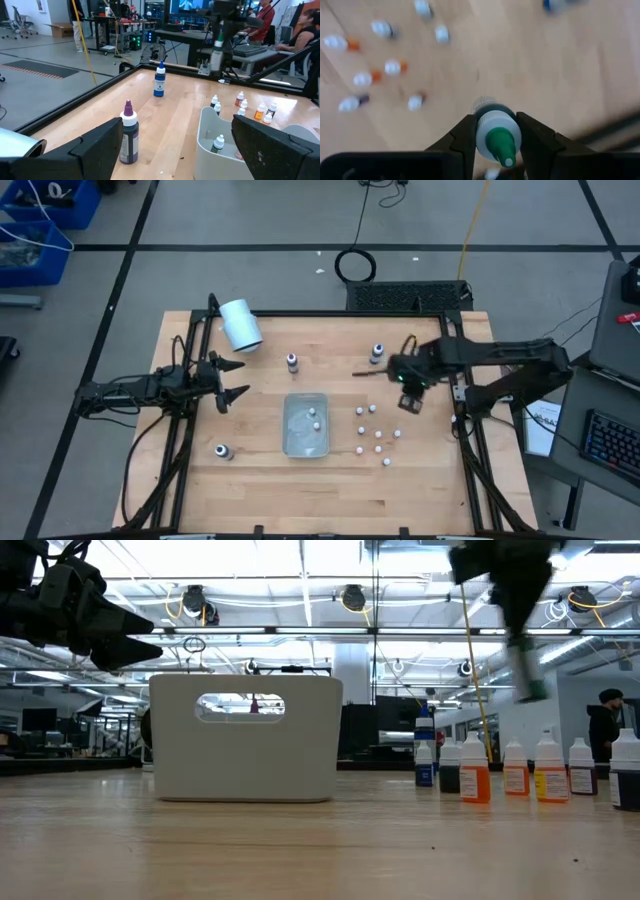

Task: Pick & Place food coloring
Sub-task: Put the big green food coloring bottle into the bin

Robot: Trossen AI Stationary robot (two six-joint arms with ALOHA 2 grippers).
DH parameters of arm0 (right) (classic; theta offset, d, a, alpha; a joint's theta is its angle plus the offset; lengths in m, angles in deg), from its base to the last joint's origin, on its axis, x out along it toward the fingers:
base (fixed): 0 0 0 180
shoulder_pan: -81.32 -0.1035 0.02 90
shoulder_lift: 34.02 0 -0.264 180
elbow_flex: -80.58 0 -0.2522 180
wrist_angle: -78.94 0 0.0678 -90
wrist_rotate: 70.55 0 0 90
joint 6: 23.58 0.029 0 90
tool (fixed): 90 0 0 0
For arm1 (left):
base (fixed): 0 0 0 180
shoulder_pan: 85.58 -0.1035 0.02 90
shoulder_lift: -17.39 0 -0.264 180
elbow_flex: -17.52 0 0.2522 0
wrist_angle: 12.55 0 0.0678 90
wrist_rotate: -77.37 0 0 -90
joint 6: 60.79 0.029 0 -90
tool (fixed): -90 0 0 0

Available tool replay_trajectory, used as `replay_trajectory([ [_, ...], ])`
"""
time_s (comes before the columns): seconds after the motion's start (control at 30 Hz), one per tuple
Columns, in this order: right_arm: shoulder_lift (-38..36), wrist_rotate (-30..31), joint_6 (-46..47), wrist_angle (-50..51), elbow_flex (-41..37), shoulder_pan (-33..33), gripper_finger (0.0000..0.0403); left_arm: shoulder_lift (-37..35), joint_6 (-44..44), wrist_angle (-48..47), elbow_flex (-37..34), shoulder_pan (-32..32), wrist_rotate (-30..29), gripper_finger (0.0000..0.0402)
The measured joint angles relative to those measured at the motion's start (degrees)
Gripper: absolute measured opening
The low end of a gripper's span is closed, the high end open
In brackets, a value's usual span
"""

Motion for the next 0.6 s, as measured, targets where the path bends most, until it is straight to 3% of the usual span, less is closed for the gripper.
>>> replay_trajectory([
  [0.17,-0.3,-6.6,15.6,8.0,-2.7,-6.0,0.0108,0.0,0.0,0.0,0.0,0.0,0.0,0.0365],
  [0.43,-1.7,-19.6,24.7,0.0,-18.9,-11.8,0.0108,0.0,-0.3,0.3,0.0,0.0,0.0,0.0365],
  [0.6,-1.7,-21.3,27.7,0.6,-24.4,-13.7,0.0108,0.0,-0.3,0.4,0.0,0.0,0.0,0.0365],
])
